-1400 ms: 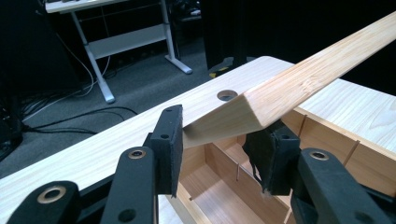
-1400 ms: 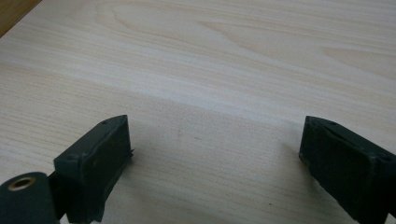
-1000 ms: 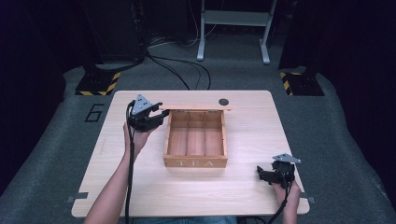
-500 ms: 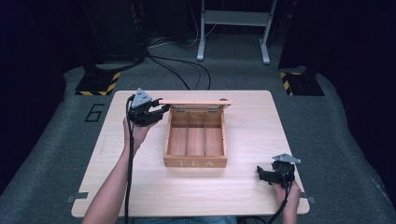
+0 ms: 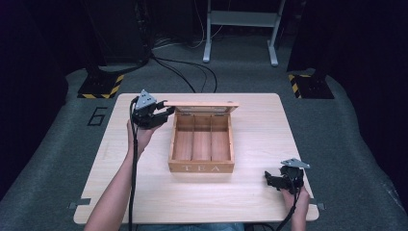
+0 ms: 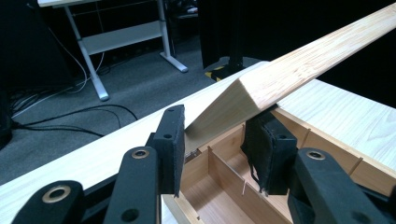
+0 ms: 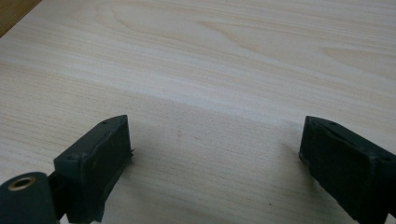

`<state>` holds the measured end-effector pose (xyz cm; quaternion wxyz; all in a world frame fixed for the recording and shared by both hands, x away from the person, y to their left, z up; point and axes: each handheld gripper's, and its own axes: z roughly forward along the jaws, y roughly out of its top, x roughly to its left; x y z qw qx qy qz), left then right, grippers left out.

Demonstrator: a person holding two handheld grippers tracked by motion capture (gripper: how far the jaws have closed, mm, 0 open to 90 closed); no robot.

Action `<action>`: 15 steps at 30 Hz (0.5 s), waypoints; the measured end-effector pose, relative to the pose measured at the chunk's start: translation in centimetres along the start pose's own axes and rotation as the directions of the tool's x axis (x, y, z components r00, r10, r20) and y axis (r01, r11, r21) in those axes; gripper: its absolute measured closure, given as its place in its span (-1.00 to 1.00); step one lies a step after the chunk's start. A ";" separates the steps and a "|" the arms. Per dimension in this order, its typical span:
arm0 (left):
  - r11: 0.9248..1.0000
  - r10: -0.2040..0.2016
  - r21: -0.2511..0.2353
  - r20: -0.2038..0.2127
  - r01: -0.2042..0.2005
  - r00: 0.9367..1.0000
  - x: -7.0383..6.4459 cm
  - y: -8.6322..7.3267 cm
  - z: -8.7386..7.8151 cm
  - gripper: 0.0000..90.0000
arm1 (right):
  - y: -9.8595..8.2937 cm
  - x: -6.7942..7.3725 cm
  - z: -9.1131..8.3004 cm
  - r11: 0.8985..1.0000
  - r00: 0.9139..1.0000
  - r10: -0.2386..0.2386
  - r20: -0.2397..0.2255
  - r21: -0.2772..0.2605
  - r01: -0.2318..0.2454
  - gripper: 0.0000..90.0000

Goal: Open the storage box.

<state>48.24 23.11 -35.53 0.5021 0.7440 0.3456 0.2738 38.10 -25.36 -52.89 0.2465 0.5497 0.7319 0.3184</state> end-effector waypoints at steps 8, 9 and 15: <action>1.000 0.004 0.005 0.002 -0.004 1.000 0.0 0.0 0.0 0.30 | 0.0 0.0 0.0 1.000 1.000 0.000 0.000 0.000 0.000 -0.81; 1.000 0.003 0.004 0.002 -0.003 1.000 0.0 0.0 0.0 0.30 | 0.0 0.0 0.0 1.000 1.000 0.000 0.000 0.000 0.000 -0.81; 1.000 0.005 0.004 0.003 -0.005 1.000 0.0 0.0 0.0 0.30 | 0.0 0.0 0.0 1.000 1.000 0.001 0.000 0.000 -0.001 -0.81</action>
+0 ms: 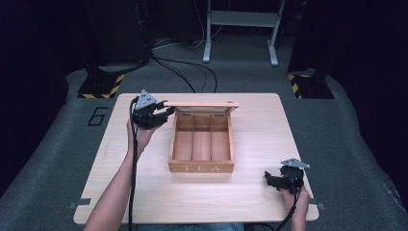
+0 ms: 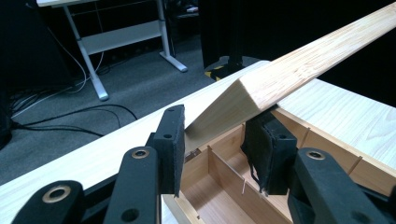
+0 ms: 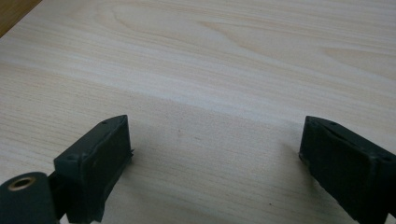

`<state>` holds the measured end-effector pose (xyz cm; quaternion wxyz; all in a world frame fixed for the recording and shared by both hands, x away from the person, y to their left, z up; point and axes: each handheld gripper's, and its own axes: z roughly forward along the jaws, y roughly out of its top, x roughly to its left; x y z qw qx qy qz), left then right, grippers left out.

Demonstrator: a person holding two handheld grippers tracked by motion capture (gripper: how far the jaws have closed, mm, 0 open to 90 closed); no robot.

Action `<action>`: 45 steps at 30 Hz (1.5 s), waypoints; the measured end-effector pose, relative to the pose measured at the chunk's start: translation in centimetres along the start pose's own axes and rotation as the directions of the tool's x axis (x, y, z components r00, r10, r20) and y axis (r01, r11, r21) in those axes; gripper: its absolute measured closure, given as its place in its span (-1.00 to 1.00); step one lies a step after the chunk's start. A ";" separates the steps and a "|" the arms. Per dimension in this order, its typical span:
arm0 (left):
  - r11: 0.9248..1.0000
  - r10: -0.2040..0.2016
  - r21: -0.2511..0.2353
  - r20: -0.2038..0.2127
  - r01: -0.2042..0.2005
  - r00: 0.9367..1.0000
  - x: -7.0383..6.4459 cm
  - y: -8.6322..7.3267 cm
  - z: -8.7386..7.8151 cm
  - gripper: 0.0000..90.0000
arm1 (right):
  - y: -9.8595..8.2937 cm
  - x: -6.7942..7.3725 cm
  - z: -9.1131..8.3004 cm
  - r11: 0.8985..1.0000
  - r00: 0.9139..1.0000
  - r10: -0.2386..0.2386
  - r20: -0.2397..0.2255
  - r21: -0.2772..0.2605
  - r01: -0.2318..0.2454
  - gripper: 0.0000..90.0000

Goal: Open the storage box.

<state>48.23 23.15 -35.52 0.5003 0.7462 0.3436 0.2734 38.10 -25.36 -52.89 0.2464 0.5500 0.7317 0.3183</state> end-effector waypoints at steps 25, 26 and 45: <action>1.000 -0.001 -0.005 -0.002 0.001 1.000 -0.1 -0.1 0.0 0.31 | 0.0 0.1 0.0 1.000 1.000 0.013 -0.004 0.003 -0.013 -0.81; 1.000 -0.001 -0.005 -0.002 0.001 1.000 -0.1 -0.1 0.0 0.31 | 0.0 0.1 0.0 1.000 1.000 0.013 -0.004 0.003 -0.013 -0.81; 1.000 0.001 -0.003 0.000 -0.001 1.000 -0.1 -0.1 0.0 0.31 | 0.0 0.0 0.0 1.000 1.000 0.004 0.000 0.001 -0.004 -0.81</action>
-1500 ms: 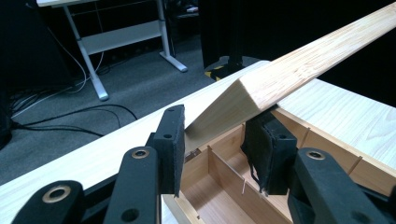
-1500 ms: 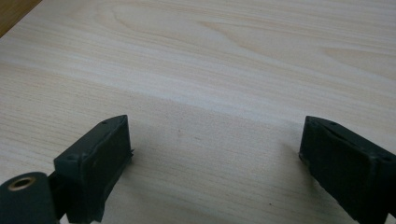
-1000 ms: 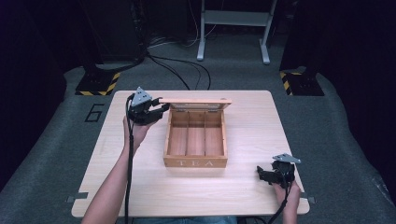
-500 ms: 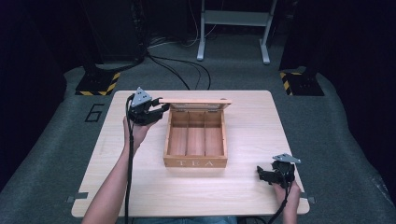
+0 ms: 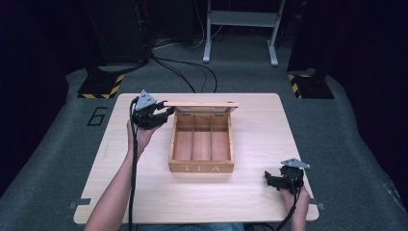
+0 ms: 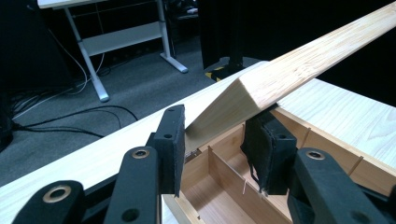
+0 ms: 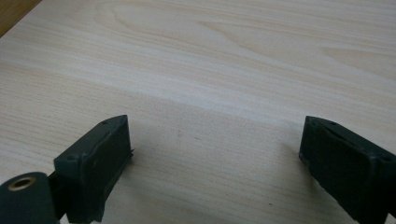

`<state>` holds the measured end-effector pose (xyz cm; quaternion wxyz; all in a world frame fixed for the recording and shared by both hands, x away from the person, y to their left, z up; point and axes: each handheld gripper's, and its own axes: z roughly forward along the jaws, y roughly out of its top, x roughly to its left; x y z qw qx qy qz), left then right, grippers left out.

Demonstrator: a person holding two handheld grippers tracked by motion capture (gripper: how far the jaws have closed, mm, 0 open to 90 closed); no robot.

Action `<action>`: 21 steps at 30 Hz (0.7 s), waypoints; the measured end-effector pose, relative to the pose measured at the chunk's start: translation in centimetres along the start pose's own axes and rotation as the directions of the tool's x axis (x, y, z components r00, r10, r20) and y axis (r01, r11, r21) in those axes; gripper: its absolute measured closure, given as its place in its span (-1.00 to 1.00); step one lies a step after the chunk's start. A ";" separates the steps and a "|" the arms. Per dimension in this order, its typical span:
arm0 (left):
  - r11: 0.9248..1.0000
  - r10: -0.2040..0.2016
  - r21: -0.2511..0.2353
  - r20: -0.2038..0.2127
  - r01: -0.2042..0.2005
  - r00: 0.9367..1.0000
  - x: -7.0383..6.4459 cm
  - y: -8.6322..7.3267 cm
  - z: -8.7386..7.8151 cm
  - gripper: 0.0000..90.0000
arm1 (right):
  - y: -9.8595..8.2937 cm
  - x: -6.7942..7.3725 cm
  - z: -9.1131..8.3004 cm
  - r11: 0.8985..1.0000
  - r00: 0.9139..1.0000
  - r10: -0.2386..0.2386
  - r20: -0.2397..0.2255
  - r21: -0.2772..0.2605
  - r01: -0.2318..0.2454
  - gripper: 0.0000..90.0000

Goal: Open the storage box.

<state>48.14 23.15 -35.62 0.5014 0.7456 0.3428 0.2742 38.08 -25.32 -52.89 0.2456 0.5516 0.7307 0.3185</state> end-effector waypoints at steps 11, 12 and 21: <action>1.000 0.001 -0.003 -0.002 -0.001 1.000 0.0 0.0 0.0 0.31 | 0.0 0.0 0.0 1.000 1.000 -0.004 0.000 -0.001 0.004 -0.81; 1.000 0.000 -0.001 -0.003 0.000 1.000 0.0 0.0 0.0 0.31 | 0.0 0.0 0.0 1.000 1.000 -0.005 0.000 -0.001 0.005 -0.81; 1.000 0.003 -0.003 -0.003 -0.003 1.000 0.0 0.0 0.0 0.31 | 0.0 0.0 0.0 1.000 1.000 -0.005 0.000 -0.001 0.005 -0.81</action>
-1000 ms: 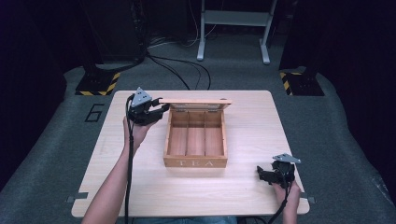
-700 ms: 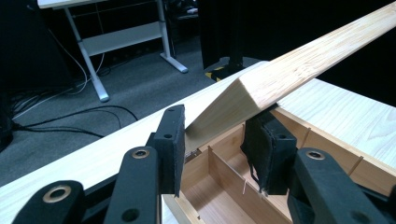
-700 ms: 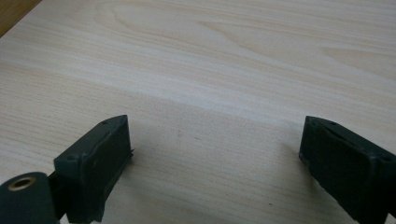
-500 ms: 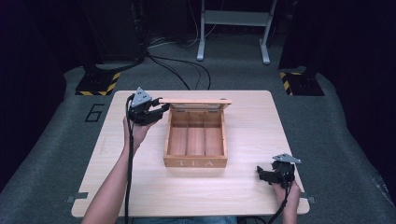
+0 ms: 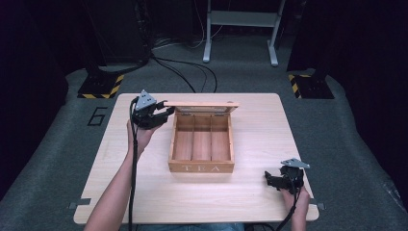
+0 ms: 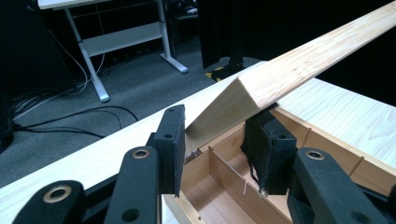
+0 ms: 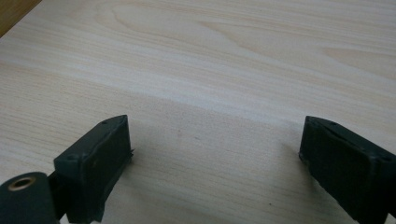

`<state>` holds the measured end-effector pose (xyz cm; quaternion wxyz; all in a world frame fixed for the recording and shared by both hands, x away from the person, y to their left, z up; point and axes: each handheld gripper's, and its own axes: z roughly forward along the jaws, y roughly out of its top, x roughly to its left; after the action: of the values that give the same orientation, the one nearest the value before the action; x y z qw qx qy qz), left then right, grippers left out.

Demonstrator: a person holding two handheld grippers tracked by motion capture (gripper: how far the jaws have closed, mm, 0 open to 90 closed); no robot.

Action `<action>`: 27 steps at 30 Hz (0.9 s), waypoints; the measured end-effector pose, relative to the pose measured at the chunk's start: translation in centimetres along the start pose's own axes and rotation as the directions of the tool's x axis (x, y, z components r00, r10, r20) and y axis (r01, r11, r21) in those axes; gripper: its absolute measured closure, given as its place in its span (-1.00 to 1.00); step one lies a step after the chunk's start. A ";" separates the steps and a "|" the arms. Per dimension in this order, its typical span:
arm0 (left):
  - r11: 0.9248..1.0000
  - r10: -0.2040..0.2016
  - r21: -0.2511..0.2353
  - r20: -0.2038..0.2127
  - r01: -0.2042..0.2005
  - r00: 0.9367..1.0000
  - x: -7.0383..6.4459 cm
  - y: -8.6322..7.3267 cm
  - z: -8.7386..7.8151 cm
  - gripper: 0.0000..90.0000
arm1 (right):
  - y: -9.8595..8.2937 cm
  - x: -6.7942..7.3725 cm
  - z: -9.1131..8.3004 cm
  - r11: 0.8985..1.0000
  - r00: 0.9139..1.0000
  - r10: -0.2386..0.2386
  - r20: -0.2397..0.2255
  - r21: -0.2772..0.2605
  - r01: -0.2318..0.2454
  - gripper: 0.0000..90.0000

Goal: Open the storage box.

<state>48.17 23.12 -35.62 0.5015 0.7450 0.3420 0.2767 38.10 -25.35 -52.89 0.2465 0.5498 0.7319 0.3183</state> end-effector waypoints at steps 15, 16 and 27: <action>1.000 0.001 0.002 0.000 -0.001 1.000 0.0 0.0 0.0 0.31 | 0.0 0.0 0.0 1.000 1.000 0.000 0.000 0.000 0.000 -0.81; 1.000 0.003 0.003 -0.001 -0.003 1.000 0.0 0.0 0.0 0.31 | 0.0 0.0 0.0 1.000 1.000 0.000 0.000 0.000 0.000 -0.81; 1.000 0.003 0.000 -0.005 -0.003 1.000 0.0 0.1 0.0 0.32 | 0.0 0.0 0.0 1.000 1.000 0.000 0.000 0.000 0.000 -0.81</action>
<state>48.21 23.06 -35.56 0.5004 0.7447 0.3422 0.2792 38.10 -25.36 -52.89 0.2464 0.5501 0.7317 0.3182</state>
